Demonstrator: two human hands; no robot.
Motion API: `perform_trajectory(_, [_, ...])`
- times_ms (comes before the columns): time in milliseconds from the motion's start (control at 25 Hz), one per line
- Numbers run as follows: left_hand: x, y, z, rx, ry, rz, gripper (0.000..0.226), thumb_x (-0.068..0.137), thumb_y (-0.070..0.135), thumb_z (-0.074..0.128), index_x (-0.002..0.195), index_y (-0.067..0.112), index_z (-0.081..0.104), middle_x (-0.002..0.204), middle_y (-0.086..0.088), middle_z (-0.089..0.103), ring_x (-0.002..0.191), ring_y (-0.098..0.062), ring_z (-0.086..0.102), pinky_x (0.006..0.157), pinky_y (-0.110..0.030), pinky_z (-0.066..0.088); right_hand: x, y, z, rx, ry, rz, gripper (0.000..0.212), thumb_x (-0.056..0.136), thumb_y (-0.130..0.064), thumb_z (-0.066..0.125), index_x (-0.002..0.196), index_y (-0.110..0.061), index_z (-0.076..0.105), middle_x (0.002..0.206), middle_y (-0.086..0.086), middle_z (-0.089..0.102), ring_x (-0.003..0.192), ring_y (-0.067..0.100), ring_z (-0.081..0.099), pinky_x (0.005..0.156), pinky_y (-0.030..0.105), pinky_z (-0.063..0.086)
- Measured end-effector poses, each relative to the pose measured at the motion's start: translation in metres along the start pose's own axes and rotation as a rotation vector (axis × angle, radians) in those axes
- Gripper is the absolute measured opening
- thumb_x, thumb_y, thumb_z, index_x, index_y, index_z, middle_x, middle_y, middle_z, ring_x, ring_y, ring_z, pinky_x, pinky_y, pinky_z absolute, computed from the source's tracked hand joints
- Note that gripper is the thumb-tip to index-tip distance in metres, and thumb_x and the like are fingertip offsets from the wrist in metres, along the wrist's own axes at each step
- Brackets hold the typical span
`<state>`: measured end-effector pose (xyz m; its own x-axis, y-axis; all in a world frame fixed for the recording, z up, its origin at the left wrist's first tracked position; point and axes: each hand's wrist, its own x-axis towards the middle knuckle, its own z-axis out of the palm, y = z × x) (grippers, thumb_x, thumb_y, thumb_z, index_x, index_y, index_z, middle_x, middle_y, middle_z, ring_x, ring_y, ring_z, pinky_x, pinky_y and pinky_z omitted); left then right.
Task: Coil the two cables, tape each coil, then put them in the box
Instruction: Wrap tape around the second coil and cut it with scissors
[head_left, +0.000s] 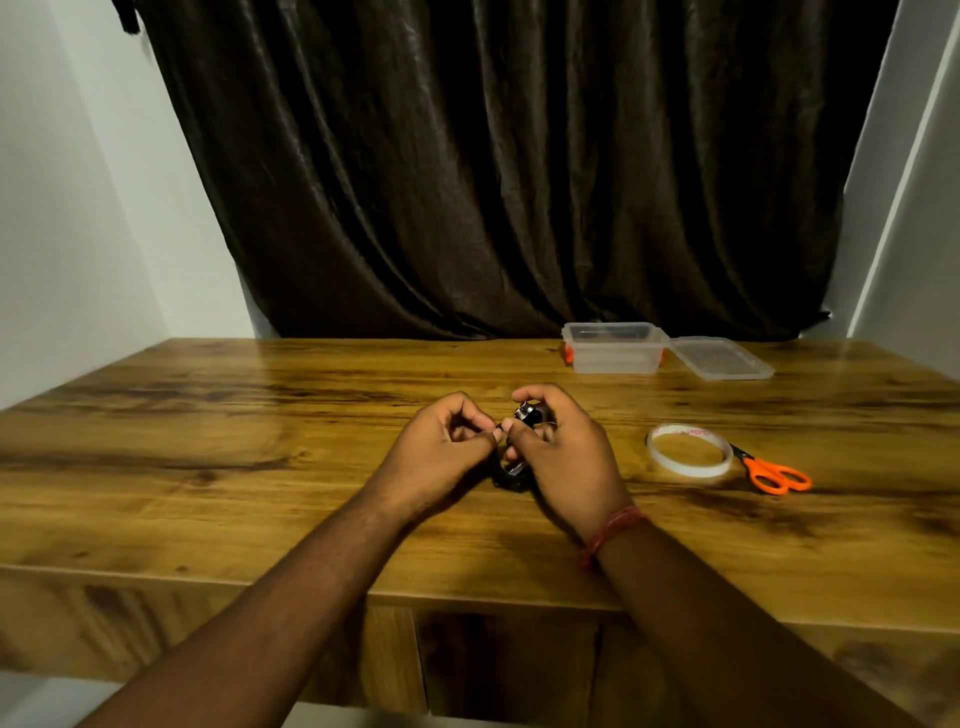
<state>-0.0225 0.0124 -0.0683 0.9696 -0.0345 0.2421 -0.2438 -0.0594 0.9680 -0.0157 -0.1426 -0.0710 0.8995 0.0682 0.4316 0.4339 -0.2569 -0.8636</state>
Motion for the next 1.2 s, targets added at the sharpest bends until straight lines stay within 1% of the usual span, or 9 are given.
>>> perform_trajectory(80, [0.001,-0.001,0.0,0.081,0.063,0.024,0.009,0.077,0.02,0.072,0.08,0.021,0.064,0.096,-0.038,0.061,0.091,-0.049,0.065,0.085,-0.069,0.05,0.002,0.001,0.001,0.032,-0.02,0.016,0.031,0.089,-0.014,0.068,0.113,-0.032,0.059,0.098,0.004,0.069,0.079,0.015,0.07,0.071,0.037,0.06])
perform_trajectory(200, [0.004,-0.004,-0.005,0.171,0.218,0.027,0.012,0.083,0.014,0.069,0.082,0.024,0.062,0.091,-0.026,0.065,0.078,-0.031,0.065,0.078,-0.063,0.053,0.004,0.0,-0.003,0.079,0.034,0.015,0.038,0.091,-0.002,0.061,0.122,-0.025,0.056,0.112,-0.001,0.061,0.086,0.007,0.068,0.075,0.022,0.058])
perform_trajectory(280, [0.007,-0.005,-0.011,0.205,0.305,0.0,0.012,0.086,0.014,0.066,0.084,0.024,0.061,0.092,-0.017,0.069,0.084,-0.031,0.069,0.074,-0.057,0.057,0.008,0.0,-0.012,0.131,0.198,0.07,0.034,0.094,0.003,0.053,0.121,-0.018,0.056,0.11,-0.002,0.061,0.089,0.004,0.067,0.081,0.021,0.056])
perform_trajectory(360, [0.01,-0.007,-0.016,0.221,0.341,-0.021,0.012,0.088,0.016,0.065,0.084,0.026,0.059,0.094,-0.009,0.07,0.089,-0.031,0.07,0.067,-0.046,0.057,0.013,0.003,-0.02,0.185,0.327,0.118,0.03,0.094,0.007,0.047,0.115,-0.012,0.057,0.107,0.003,0.063,0.091,0.011,0.068,0.083,0.024,0.056])
perform_trajectory(520, [0.016,-0.014,-0.021,0.271,0.418,-0.078,0.007,0.088,0.012,0.064,0.084,0.016,0.059,0.089,-0.009,0.07,0.083,-0.031,0.069,0.067,-0.045,0.055,0.012,0.005,-0.019,0.129,0.32,0.114,0.028,0.094,0.008,0.046,0.108,-0.013,0.058,0.101,0.001,0.062,0.088,0.01,0.067,0.073,0.017,0.053])
perform_trajectory(680, [0.023,-0.019,-0.024,0.394,0.464,-0.109,0.011,0.085,0.011,0.061,0.077,0.017,0.056,0.082,-0.013,0.069,0.074,-0.032,0.066,0.066,-0.047,0.057,0.015,0.011,-0.016,0.08,0.33,0.117,0.028,0.092,0.008,0.048,0.104,-0.015,0.059,0.101,0.003,0.062,0.088,0.014,0.066,0.076,0.022,0.053])
perform_trajectory(800, [0.024,-0.024,-0.024,0.561,0.462,-0.102,0.01,0.086,0.012,0.057,0.077,0.016,0.055,0.078,-0.01,0.066,0.073,-0.029,0.066,0.067,-0.045,0.058,0.018,0.019,-0.019,-0.02,0.381,0.141,0.028,0.089,0.005,0.051,0.097,-0.02,0.06,0.1,0.004,0.063,0.093,0.018,0.064,0.084,0.033,0.055])
perform_trajectory(960, [0.027,-0.025,-0.024,0.752,0.454,-0.118,0.017,0.085,0.012,0.059,0.071,0.02,0.055,0.074,-0.003,0.063,0.072,-0.021,0.062,0.062,-0.031,0.049,0.019,0.021,-0.023,-0.067,0.436,0.187,0.024,0.089,0.003,0.054,0.094,-0.019,0.061,0.099,0.002,0.063,0.092,0.017,0.06,0.087,0.035,0.054])
perform_trajectory(1200, [0.024,-0.027,-0.026,0.731,0.435,-0.109,0.018,0.093,0.022,0.061,0.076,0.02,0.058,0.082,-0.005,0.065,0.076,-0.02,0.062,0.07,-0.032,0.053,0.017,0.019,-0.023,-0.09,0.458,0.222,0.021,0.089,0.001,0.054,0.094,-0.017,0.062,0.102,0.004,0.064,0.095,0.021,0.061,0.087,0.038,0.054])
